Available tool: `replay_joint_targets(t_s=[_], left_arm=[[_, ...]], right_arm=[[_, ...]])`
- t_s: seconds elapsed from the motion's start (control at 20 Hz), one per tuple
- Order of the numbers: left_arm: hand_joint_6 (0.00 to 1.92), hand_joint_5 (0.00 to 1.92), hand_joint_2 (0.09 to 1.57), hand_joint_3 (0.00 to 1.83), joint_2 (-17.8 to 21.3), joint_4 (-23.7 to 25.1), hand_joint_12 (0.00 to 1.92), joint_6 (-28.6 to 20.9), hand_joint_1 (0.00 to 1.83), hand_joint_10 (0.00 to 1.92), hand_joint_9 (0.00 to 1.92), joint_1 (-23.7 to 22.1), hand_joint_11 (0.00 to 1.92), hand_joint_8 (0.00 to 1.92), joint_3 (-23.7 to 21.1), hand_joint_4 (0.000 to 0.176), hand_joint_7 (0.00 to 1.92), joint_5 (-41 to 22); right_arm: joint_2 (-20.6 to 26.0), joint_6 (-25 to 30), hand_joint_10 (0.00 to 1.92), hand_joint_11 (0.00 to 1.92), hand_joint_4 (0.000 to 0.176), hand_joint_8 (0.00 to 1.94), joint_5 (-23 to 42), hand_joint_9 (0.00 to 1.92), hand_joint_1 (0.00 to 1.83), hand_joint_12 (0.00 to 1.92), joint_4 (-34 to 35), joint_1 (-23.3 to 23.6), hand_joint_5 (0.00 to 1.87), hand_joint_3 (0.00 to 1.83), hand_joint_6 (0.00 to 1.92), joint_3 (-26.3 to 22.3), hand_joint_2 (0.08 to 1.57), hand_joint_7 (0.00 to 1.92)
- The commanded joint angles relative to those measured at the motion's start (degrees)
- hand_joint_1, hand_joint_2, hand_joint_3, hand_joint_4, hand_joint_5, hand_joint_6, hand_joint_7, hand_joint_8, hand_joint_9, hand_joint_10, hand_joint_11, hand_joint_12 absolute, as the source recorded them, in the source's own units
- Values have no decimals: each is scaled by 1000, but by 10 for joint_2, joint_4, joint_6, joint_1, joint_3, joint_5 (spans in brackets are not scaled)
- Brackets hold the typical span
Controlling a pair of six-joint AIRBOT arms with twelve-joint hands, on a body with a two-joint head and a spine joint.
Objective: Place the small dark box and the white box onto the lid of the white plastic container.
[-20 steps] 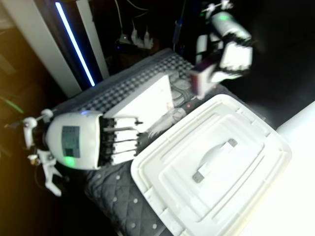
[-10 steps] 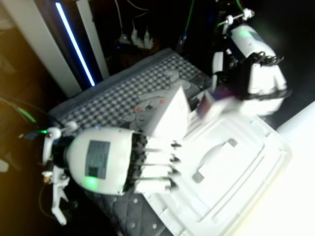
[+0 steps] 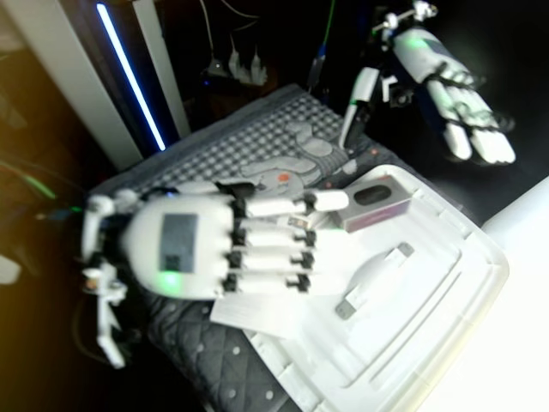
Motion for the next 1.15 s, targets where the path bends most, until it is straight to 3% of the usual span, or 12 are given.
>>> replay_joint_targets(t_s=[0.0, 0.05, 0.1, 0.15, 0.25, 0.45, 0.5, 0.6, 0.65, 0.7, 0.85, 1.1], left_arm=[[0, 0, 793, 0, 11, 4, 0, 0, 835, 0, 0, 1, 0, 0, -7, 176, 0, -104], [0, 0, 772, 0, 25, 5, 0, 0, 835, 0, 0, 16, 0, 0, -26, 176, 0, -135], [0, 0, 827, 5, 36, 5, 0, 0, 866, 0, 0, 24, 0, 0, -39, 176, 0, -155], [0, 0, 821, 2, 48, 5, 0, -1, 812, 0, 0, 33, 0, 0, -53, 176, 0, -181], [0, 0, 755, 0, 75, 2, 0, -2, 778, 0, 0, 66, 0, 0, -87, 176, 0, -251], [0, 0, 707, 4, 100, -6, 0, -3, 845, 0, 0, 120, 0, 0, -126, 152, 0, -373], [0, 0, 714, 6, 106, -9, 0, -3, 792, 0, 0, 133, 0, 0, -135, 128, 0, -399], [0, 0, 759, 21, 119, -15, 0, -3, 839, 0, 0, 162, 0, 0, -154, 175, 0, -449], [0, 0, 759, 21, 123, -18, 0, -3, 839, 0, 0, 174, 0, 0, -160, 175, 0, -470], [0, 0, 806, 32, 128, -21, 0, -3, 925, 0, 0, 189, 0, 0, -168, 176, 0, -496], [0, 0, 810, 27, 130, -23, 0, -5, 914, 0, 0, 208, 0, 0, -177, 176, 0, -527], [3, 7, 909, 15, 133, -26, 0, -18, 955, 0, 0, 227, 0, 0, -182, 176, 0, -546]], right_arm=[[20, 3, 0, 0, 108, 0, 95, 0, 744, 0, 24, 7, 0, 0, 0, -5, 754, 0], [30, 3, 0, 0, 135, 0, 113, 0, 723, 0, 24, 6, 0, 0, 0, -18, 741, 0], [34, 3, 0, 0, 132, 0, 124, 0, 801, 0, 24, 6, 0, 0, 0, -25, 735, 0], [39, 3, 0, 0, 167, 0, 137, 0, 790, 0, 24, 6, 0, 0, 0, -34, 762, 0], [52, 3, 0, 0, 176, 0, 167, 0, 817, 0, 22, 1, 0, 0, 0, -56, 714, 0], [70, 3, 0, 0, 176, 0, 248, 0, 859, 0, 37, -41, 0, 0, 0, -84, 727, 0], [73, 3, 0, 0, 176, 0, 266, 0, 860, 0, 41, -51, 0, 0, 0, -90, 732, 0], [76, 3, 0, 12, 147, 0, 291, 0, 853, 6, 44, -63, 0, 0, 0, -101, 716, 0], [76, 3, 0, 12, 147, 0, 300, 0, 853, 6, 45, -66, 0, 0, 0, -105, 716, 0], [77, 3, 0, 8, 151, 0, 310, 0, 822, 397, 47, -73, 0, 0, 0, -109, 696, 0], [79, 3, 0, 0, 164, 0, 340, 0, 858, 544, 64, -99, 0, 8, 0, -116, 746, 0], [84, 3, 0, 0, 120, 0, 368, 0, 921, 562, 73, -113, 0, 20, 0, -128, 864, 0]])
